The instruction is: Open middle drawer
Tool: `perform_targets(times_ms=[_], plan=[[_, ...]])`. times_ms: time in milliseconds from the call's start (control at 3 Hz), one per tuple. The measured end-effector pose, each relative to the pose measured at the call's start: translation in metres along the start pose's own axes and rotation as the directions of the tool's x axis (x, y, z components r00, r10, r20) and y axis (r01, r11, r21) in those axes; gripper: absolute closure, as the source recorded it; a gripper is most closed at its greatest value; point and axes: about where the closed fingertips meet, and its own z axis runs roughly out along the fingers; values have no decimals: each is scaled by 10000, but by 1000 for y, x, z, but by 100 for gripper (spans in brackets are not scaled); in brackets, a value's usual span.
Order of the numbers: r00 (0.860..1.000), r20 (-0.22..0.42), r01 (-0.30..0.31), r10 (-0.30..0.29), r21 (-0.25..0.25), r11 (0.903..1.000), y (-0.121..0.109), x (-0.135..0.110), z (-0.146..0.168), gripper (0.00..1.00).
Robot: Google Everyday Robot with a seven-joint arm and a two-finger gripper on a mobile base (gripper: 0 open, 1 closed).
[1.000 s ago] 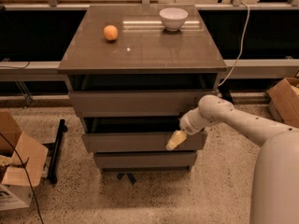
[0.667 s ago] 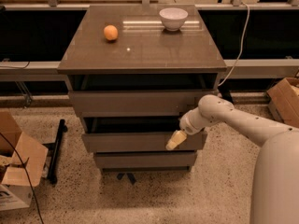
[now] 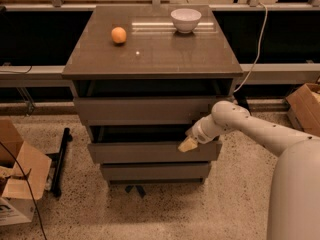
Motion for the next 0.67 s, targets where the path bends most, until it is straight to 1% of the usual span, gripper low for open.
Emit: perform_targets(times_ms=[333, 667], plan=[[9998, -159, -100, 93, -398, 9992, -3, 11, 32, 65], [9993, -316, -211, 187, -760, 9969, -4, 18, 55, 85]])
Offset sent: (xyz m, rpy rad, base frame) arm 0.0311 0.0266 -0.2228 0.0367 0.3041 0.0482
